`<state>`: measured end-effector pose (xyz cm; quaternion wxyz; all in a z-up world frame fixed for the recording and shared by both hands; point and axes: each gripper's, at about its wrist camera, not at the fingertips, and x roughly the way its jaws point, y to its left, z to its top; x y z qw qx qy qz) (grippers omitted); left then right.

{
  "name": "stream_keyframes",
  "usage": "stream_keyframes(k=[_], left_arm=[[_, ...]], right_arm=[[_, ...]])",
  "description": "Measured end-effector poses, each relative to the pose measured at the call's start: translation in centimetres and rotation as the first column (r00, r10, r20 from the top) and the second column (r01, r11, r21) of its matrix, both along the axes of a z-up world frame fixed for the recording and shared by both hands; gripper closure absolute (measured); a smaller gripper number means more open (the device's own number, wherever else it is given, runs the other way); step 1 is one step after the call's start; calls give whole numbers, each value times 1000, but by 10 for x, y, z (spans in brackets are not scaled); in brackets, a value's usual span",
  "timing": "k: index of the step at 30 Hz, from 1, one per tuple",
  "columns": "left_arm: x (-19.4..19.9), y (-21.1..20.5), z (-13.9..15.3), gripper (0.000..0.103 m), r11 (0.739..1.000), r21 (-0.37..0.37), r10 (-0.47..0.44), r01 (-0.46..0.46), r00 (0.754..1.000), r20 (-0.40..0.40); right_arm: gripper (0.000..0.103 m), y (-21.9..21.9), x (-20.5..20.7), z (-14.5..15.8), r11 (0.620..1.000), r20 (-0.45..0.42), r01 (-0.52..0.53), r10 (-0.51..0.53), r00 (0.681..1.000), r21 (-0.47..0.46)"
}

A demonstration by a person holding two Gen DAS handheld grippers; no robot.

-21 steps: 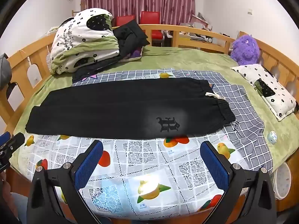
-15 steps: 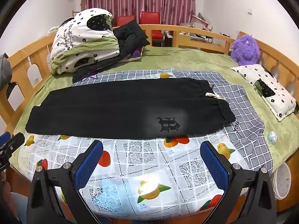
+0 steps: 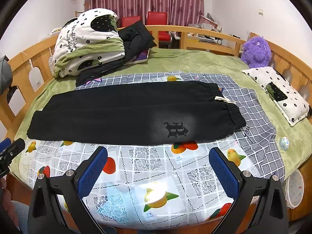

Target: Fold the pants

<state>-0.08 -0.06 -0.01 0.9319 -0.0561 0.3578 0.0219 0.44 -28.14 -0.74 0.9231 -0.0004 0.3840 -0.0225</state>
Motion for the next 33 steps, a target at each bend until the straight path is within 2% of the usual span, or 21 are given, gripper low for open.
stream_keyframes(k=[33], left_arm=[[-2, -3, -7, 0, 1000, 0, -1, 1, 1000, 0]], right_arm=[[1, 5, -1, -1, 1000, -6, 3, -3, 1000, 12]])
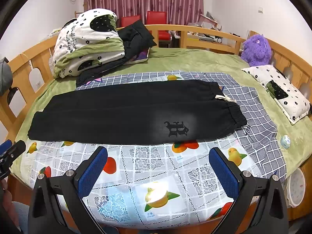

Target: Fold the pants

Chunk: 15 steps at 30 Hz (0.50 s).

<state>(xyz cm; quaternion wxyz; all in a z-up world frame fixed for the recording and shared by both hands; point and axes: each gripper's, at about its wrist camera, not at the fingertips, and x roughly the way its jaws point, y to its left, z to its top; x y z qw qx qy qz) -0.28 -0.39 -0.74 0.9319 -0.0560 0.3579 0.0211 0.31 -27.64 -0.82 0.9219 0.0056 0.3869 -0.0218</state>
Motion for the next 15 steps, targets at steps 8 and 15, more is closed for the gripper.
stream_keyframes(k=[8, 15], left_arm=[[1, 3, 2, 0, 998, -59, -34, 34, 999, 8], [12, 3, 0, 1, 988, -112, -105, 106, 994, 18]], right_arm=[[1, 2, 2, 1, 1000, 2, -5, 5, 1000, 0], [1, 10, 6, 2, 999, 22, -35, 35, 999, 10]])
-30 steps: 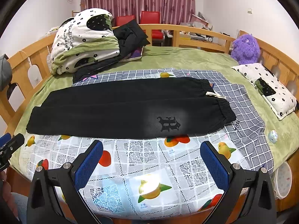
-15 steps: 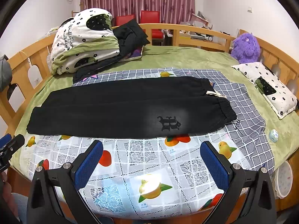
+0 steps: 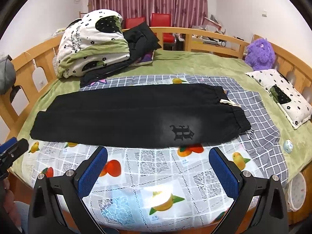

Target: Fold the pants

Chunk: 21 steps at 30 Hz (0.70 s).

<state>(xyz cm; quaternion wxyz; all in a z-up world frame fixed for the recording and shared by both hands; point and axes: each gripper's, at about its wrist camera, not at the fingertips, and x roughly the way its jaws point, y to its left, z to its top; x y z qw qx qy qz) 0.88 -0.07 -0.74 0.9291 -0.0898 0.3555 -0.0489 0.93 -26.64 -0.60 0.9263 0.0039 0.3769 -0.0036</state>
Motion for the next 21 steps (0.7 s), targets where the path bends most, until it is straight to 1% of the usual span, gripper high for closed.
stream_keyframes(k=[2, 3, 5, 6, 7, 9, 11, 12, 14, 15, 17, 18, 21], left_arm=[[5, 3, 2, 1, 995, -91, -47, 48, 999, 12], [8, 7, 3, 1, 993, -107, -55, 57, 998, 18], [17, 11, 8, 1, 997, -54, -52, 57, 995, 83], [21, 12, 10, 1, 998, -33, -47, 50, 994, 94], [28, 18, 12, 1, 1000, 4, -29, 29, 995, 100], [37, 29, 14, 1, 1000, 15, -4, 2, 994, 108], [49, 47, 10, 1, 1000, 0, 30, -30, 995, 93], [55, 55, 6, 1, 999, 0, 50, -50, 996, 70], [67, 72, -8, 1, 995, 17, 93, -94, 995, 30], [73, 80, -17, 1, 993, 36, 113, -113, 994, 5], [83, 95, -37, 1, 985, 75, 156, -154, 988, -20], [86, 101, -44, 1, 983, 80, 165, -163, 986, -23], [93, 121, -70, 1, 979, 58, 197, -193, 979, -54]], right_arm=[[1, 0, 2, 3, 1000, 27, -11, 10, 1000, 26], [1, -1, 3, 6, 999, 45, -12, 10, 999, 33], [1, -4, 7, 13, 999, 86, -16, 13, 996, 34], [1, -8, 12, 17, 999, 96, -17, 14, 995, 33], [1, -12, 18, 20, 999, 98, -20, 17, 995, 34], [1, -23, 29, 25, 999, 102, -28, 24, 995, 37], [1, -37, 43, 28, 999, 120, -19, 16, 993, 30], [1, -45, 51, 27, 1000, 133, -13, 11, 991, 17], [1, -59, 65, 25, 1000, 146, -13, 13, 989, -1], [1, -68, 75, 19, 1000, 132, -7, 8, 991, -7], [1, -84, 90, 6, 1000, 92, 0, 0, 996, 3], [1, -95, 98, -3, 1000, 69, 12, -14, 997, 24], [1, -126, 112, -33, 992, -1, 66, -66, 998, 106]])
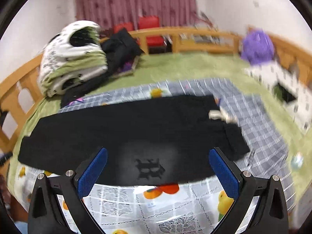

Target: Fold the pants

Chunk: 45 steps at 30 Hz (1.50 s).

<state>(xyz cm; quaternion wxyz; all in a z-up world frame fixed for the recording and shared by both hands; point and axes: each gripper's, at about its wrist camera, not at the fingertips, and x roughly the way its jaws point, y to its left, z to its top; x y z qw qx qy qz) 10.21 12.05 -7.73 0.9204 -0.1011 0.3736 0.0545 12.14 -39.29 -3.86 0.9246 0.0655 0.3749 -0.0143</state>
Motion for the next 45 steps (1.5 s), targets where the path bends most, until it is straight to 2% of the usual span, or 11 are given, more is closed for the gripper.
stream_keyframes(k=[5, 12, 15, 19, 22, 27, 31, 32, 33, 36, 45], left_arm=[[6, 27, -47, 6, 994, -62, 80, -85, 994, -76], [7, 68, -95, 24, 961, -211, 155, -180, 980, -126], [5, 76, -108, 27, 946, -262, 164, -190, 979, -119], [17, 77, -113, 33, 948, -261, 164, -184, 982, -94], [28, 80, -115, 34, 940, -274, 185, -204, 978, -92], [40, 90, -116, 48, 917, -289, 255, -275, 961, -104], [49, 97, -115, 90, 912, -234, 308, -338, 939, -153], [51, 99, -115, 93, 914, -230, 303, -333, 940, -156], [52, 102, -112, 95, 916, -243, 290, -319, 946, -149], [51, 102, -96, 96, 930, -239, 262, -280, 960, -102], [90, 91, -30, 96, 973, -146, 187, -177, 980, 61]], right_arm=[[4, -40, 9, -60, 996, -87, 84, -82, 993, 19], [40, -80, 0, -121, 972, -182, 213, -192, 964, 101], [40, -95, -4, -135, 950, -191, 261, -227, 955, 175], [40, -105, -6, -145, 925, -179, 282, -242, 954, 254], [40, -107, -3, -148, 910, -173, 288, -245, 954, 297], [40, -103, 14, -155, 906, -176, 271, -223, 959, 326], [39, -101, 29, -158, 899, -175, 271, -221, 959, 345], [39, -101, 32, -158, 896, -174, 274, -225, 959, 350], [45, -101, 35, -157, 896, -173, 276, -228, 958, 349], [83, -98, 43, -152, 916, -171, 277, -235, 957, 289], [88, -95, 74, -74, 952, 15, 125, -135, 991, 278]])
